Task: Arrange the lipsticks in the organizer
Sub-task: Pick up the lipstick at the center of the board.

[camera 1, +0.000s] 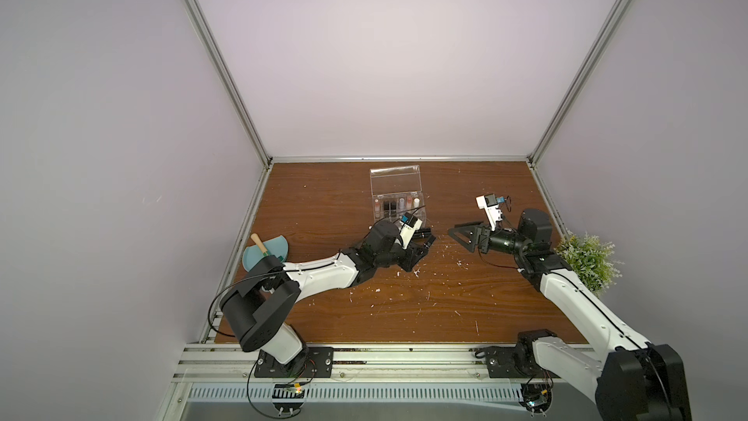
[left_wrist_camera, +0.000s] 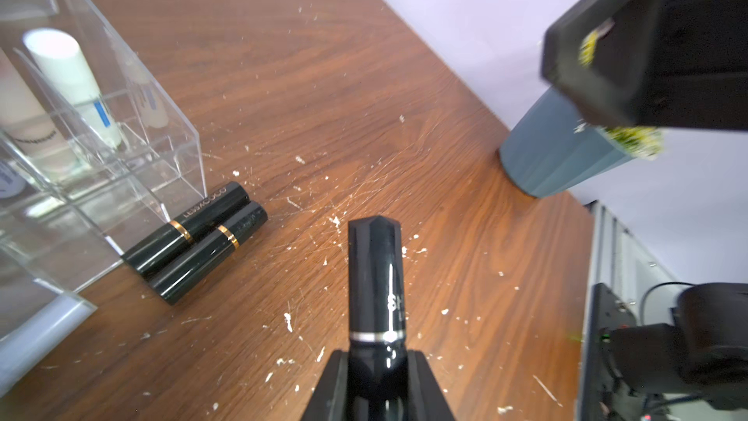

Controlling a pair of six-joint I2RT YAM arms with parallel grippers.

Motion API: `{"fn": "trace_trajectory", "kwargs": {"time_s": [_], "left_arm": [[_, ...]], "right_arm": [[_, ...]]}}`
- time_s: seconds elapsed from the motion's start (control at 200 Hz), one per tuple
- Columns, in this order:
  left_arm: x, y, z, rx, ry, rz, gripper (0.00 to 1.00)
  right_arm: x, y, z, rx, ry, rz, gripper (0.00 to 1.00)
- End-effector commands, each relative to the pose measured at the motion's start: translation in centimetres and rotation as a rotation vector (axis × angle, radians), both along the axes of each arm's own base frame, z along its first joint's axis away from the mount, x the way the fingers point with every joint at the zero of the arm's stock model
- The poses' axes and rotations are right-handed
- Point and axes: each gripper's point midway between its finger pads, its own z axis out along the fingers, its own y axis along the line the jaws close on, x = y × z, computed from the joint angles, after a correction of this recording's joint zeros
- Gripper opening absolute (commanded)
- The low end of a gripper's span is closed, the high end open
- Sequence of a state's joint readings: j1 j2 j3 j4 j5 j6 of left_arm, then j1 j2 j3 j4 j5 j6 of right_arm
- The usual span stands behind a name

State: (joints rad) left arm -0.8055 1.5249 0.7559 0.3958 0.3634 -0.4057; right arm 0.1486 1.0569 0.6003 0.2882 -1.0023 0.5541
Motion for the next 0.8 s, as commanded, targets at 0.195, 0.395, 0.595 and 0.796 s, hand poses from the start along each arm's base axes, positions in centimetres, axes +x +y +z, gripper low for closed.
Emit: {"fn": "trace_trajectory", "kwargs": {"time_s": [0.195,0.395,0.595,0.796], "left_arm": [[-2.1,-0.2,6.4,-0.191,-0.08,-0.091,0.21],[-2.4,0.0,7.6,-0.22,-0.089,-0.095,0.21],[-2.6,0.1,7.7,-0.22,-0.09,-0.099,0.21],[-2.6,0.1,7.9,-0.225,-0.093,-0.1,0.21]], "right_arm": [[-1.8,2.1,1.8,0.081,-0.027,0.145,0.83],[-2.2,3.7,2.0,0.086,-0.028,0.184,0.78],[-2.4,4.8,2.0,0.087,-0.029,0.206,0.7],[-1.9,5.1,1.9,0.085,-0.029,0.2,0.61]]}}
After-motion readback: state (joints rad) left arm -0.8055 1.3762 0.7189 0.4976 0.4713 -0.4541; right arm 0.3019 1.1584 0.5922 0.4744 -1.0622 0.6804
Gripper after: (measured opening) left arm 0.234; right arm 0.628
